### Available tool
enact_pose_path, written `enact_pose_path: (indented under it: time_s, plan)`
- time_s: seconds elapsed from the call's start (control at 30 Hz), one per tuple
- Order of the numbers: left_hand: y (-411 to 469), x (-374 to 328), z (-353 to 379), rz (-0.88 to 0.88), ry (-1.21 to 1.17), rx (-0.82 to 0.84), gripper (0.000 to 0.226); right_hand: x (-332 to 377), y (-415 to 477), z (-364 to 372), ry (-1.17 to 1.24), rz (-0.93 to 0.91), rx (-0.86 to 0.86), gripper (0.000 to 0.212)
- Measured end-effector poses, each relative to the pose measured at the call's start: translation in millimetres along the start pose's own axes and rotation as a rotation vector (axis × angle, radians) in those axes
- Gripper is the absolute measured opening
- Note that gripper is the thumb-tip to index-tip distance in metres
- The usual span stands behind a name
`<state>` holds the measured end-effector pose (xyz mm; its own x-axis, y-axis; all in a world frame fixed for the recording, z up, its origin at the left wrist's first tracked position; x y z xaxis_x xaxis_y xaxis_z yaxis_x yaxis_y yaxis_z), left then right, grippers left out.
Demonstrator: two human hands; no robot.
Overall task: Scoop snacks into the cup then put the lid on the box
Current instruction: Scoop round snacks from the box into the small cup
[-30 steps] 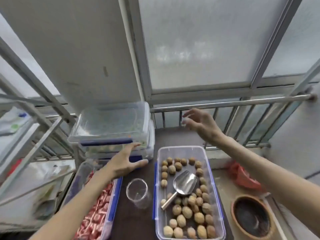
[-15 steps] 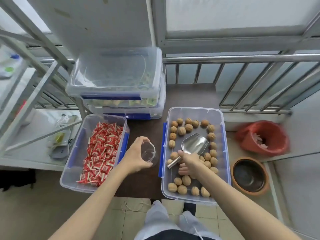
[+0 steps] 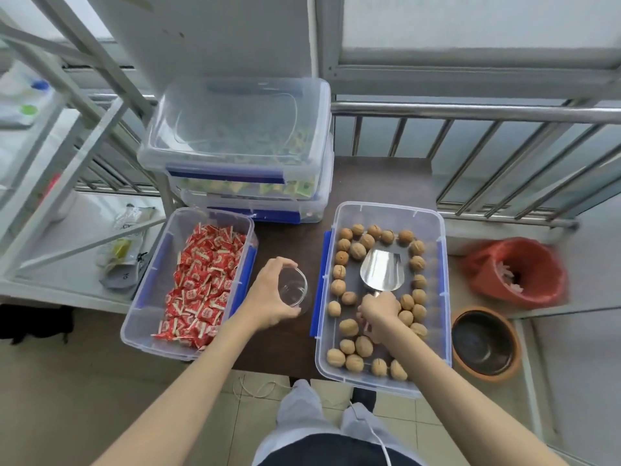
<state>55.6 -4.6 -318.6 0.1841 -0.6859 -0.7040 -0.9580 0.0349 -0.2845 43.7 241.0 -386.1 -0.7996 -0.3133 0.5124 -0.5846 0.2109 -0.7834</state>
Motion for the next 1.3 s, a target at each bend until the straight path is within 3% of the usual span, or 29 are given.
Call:
enact_pose_path:
  time_s: [0.13,0.27,0.43,0.6,0.73,0.9,1.07,1.3]
  plan:
    - [-1.6,1.2,-0.6,0.026,0.003,-0.025,0.079,17.3,-18.9,-58.8,-0.289,-0.197,0.037,0.016]
    - [-3.6,3.7,-0.1,0.042,-0.039,-0.038,0.084,35.8,-48.6,-113.5,-0.649,-0.278,0.114,0.024]
    - [-12.3,8.8,-0.6,0.058,-0.115,-0.108,0.090,34.6,-94.1,-132.9,-1.322,-0.213,0.182,0.031]
    - [-15.8,18.3,1.1,0.022,-0.181,-0.160,0.088,24.0,-103.9,-105.9,-1.552,-0.160,0.216,0.030]
    - [-16.7,22.1,2.8,0.024,-0.214,-0.173,0.087,13.0,-91.0,-95.8,-1.482,-0.113,0.264,0.023]
    - [-18.2,30.9,6.8,-0.006,-0.276,-0.183,0.088,-17.1,-72.1,-91.3,-1.091,-0.106,0.348,0.015]
    - [-17.9,37.2,11.4,-0.038,-0.348,-0.215,0.087,-51.9,-59.5,-61.5,-0.768,-0.063,0.292,0.019]
    - [-17.9,36.6,10.9,-0.054,-0.364,-0.220,0.084,-16.0,-30.0,-14.8,-0.379,-0.164,0.112,0.036]
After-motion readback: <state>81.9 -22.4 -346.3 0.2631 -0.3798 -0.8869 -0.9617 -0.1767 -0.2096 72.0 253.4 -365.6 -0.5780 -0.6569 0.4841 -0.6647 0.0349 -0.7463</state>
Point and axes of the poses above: each hand's wrist, its own y-axis towards the middle knuckle, its own z-axis out of the palm, x = y × z, the point moved 8 cm from there along y, towards the middle knuckle, and after that the axes turned 3 degrees about x, right-handed, at the moved point
